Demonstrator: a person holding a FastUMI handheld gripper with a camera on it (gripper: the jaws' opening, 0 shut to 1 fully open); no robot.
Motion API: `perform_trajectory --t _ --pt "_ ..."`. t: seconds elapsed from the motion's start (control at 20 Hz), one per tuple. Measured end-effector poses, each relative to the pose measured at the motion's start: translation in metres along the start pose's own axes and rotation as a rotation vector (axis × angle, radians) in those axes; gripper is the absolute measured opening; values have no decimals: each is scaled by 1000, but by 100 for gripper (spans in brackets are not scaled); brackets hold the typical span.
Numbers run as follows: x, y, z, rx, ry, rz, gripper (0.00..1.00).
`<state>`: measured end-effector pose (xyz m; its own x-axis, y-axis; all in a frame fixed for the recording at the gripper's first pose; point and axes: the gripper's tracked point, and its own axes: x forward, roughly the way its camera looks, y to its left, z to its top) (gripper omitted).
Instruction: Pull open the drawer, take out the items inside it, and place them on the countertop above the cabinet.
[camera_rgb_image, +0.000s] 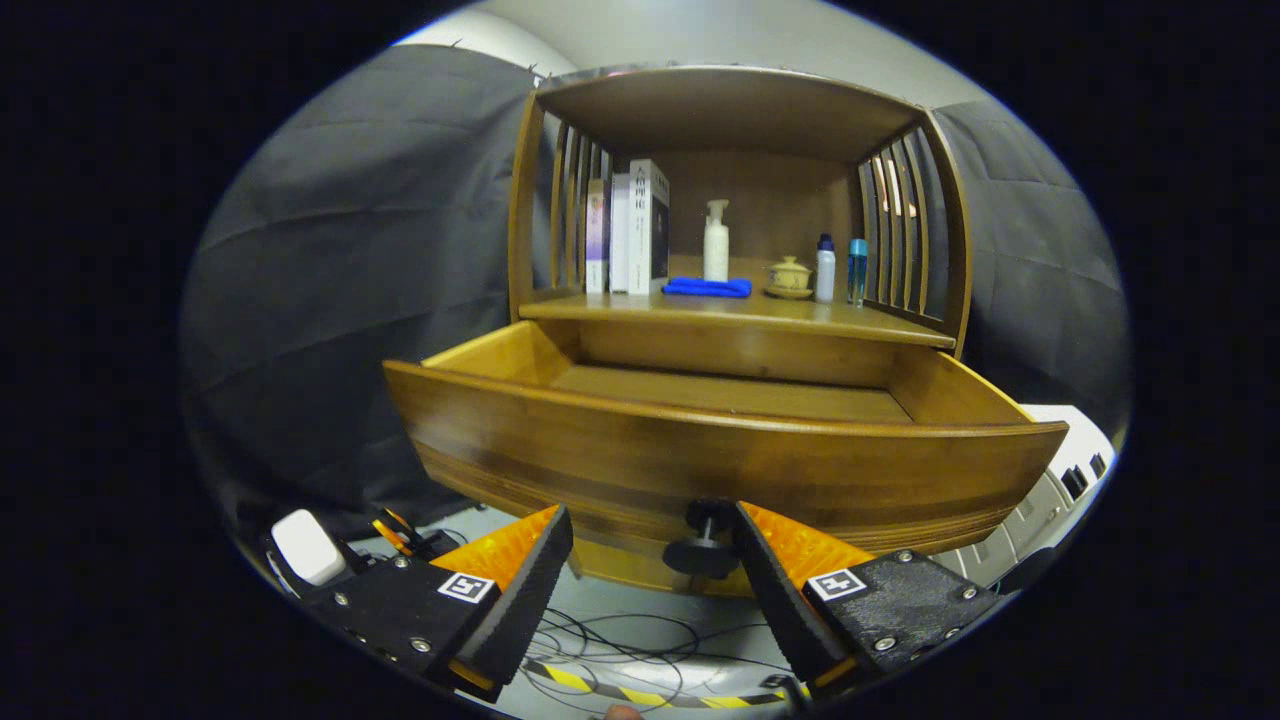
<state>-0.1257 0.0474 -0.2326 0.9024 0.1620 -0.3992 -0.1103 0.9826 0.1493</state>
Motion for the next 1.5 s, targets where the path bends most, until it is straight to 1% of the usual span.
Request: perform_trajectory --t 0.05,0.15,0.2,0.35,0.5,0.7,0.85,1.0,1.1,1.2,1.35,1.45,1.5 --pt "-2 2 14 14 -30 5 98" --pt "-4 -6 34 -1 -47 -26 98" --pt "-4 -13 40 -23 -24 -51 98" --pt "-6 -23 64 -106 42 -85 98" --pt "5 -39 90 -164 65 -162 98" --pt "29 -57 111 -179 127 -233 96" --pt "49 -89 121 -169 194 -337 95" --pt "74 -111 114 -62 273 -399 95" --pt "82 -125 93 -7 364 -430 95" --pt "89 -136 75 21 447 -455 95" --pt "109 -134 53 119 533 -441 95" --pt "112 -133 36 156 605 -439 95" --pt "122 -131 31 173 620 -438 95"
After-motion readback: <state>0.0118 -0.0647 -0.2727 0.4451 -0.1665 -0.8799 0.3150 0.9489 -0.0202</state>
